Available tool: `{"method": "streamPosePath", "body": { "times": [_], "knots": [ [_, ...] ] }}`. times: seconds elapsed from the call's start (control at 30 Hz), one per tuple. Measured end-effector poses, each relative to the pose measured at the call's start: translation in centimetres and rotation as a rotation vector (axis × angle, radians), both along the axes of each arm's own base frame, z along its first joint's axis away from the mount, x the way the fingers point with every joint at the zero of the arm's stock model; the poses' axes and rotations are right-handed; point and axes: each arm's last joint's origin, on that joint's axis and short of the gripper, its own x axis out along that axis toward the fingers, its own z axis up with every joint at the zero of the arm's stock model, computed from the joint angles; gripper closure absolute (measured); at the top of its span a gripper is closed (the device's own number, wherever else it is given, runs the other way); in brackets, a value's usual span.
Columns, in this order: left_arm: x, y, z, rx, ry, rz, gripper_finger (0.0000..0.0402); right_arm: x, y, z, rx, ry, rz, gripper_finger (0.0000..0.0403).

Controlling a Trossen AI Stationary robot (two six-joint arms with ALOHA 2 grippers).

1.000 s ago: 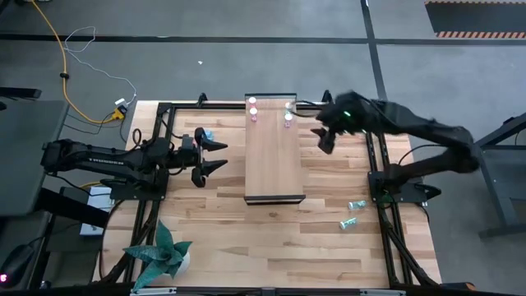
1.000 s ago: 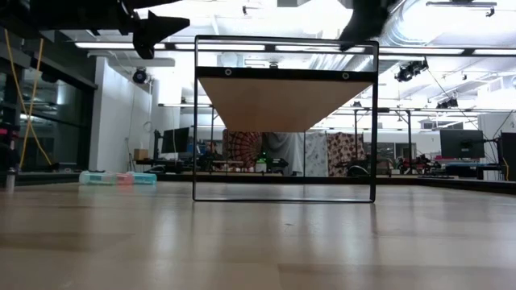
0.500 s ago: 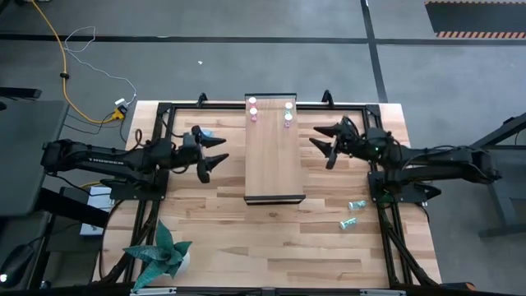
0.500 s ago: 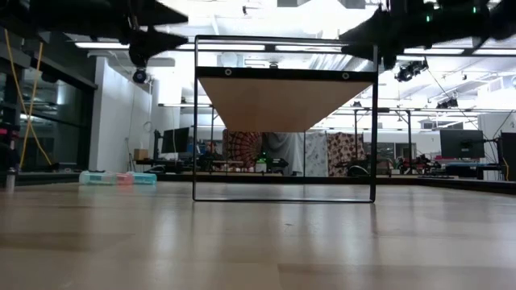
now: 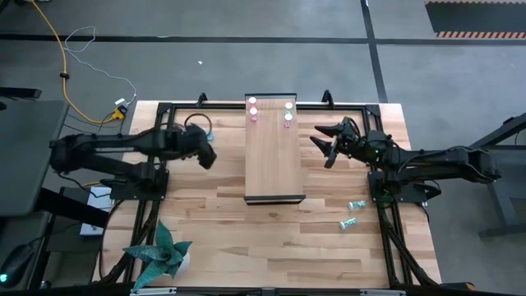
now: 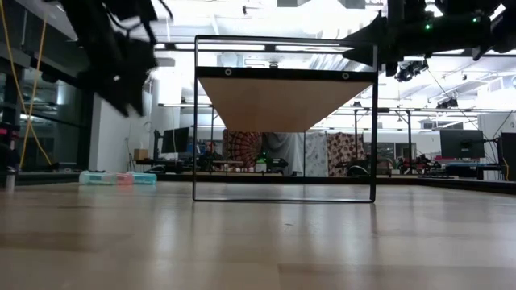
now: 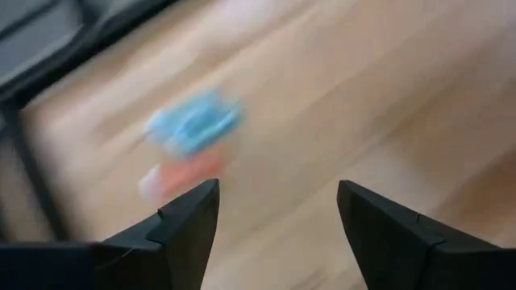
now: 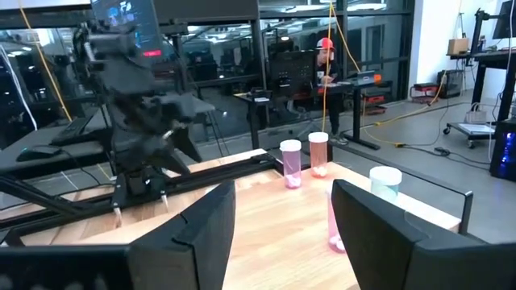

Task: Pick and place medicine bottles onto shelf by color
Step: Put the transparent green pill bottle on the shelf

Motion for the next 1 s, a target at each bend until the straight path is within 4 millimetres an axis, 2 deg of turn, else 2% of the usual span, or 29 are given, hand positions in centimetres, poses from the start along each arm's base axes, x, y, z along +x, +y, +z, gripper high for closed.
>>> {"method": "streamPosePath", "body": {
  "times": [0.1, 0.23, 0.53, 0.73, 1.0],
  "knots": [
    [-0.4, 1.0, -0.9, -0.133, 0.219, 0.073, 0.0161, 0.0, 0.0, 0.0, 0.001, 0.003, 0.0, 0.0204],
    [-0.4, 2.4, -2.8, -0.314, 0.392, 0.105, 0.0161, 0.0, 0.0, -0.1, 0.02, 0.005, 0.001, 0.0204],
    [-0.2, 6.1, -7.0, -0.478, 0.622, 0.023, 0.0161, 0.0, 0.0, -0.1, 0.019, 0.005, 0.001, 0.0204],
    [-0.5, 8.0, -8.6, -0.489, 0.686, -0.002, 0.0161, 0.0, 0.0, -0.1, 0.017, 0.005, 0.001, 0.0204],
    [-0.4, 9.1, -9.0, -0.486, 0.635, -0.116, 0.0161, 0.0, 0.0, -0.1, 0.019, 0.003, 0.001, 0.0204]
  ]
}}
